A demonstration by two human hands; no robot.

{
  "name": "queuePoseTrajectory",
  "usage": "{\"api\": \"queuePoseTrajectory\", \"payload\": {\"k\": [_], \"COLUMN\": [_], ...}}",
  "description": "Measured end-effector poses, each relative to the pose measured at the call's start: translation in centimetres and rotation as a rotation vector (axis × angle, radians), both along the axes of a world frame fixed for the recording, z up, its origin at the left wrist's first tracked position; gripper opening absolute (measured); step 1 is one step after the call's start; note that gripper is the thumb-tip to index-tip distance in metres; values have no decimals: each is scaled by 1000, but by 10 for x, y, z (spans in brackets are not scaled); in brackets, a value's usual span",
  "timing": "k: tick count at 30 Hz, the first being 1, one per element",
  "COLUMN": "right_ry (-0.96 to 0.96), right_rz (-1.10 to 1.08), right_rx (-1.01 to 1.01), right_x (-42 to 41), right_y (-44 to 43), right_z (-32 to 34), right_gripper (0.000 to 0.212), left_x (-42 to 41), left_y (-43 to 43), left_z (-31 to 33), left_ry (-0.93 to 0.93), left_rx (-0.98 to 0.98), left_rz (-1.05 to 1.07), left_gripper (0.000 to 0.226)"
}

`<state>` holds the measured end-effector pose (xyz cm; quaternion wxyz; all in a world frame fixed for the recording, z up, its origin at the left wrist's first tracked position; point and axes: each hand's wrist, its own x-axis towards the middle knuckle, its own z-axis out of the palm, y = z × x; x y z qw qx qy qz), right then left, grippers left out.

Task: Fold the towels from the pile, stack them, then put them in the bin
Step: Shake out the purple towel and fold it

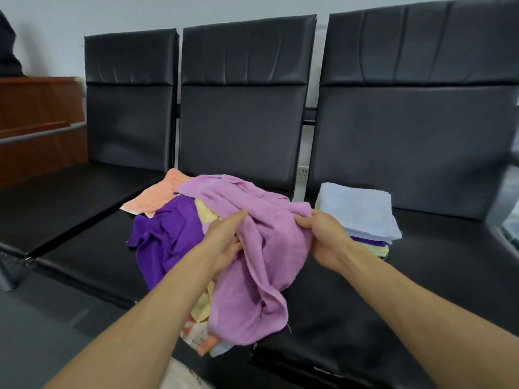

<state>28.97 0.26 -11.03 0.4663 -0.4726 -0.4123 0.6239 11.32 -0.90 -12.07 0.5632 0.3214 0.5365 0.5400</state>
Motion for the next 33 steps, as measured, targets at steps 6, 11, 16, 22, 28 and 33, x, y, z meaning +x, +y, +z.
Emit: {"api": "queuePoseTrajectory", "payload": {"k": [6, 11, 16, 22, 28, 33], "right_ry": [-92, -74, -631, -1503, -1624, -1448], "right_rz": [5, -20, -31, 446, 154, 306], "right_rx": [188, 230, 313, -168, 92, 252], "right_x": [43, 104, 165, 199, 185, 164], "right_y": [-19, -48, -74, -94, -62, -46], "right_z": [32, 57, 49, -5, -32, -56], "right_gripper": [27, 22, 27, 41, 38, 40], "left_x": [43, 79, 111, 115, 123, 132], "left_y": [-2, -15, -23, -25, -19, -23], "left_z": [11, 25, 21, 2, -7, -7], "left_ry": [127, 125, 261, 812, 956, 921], "left_rx": [140, 245, 114, 76, 15, -24], "left_rz": [-149, -382, -656, -1084, -1155, -1053], "left_gripper": [11, 19, 19, 25, 16, 29]}}
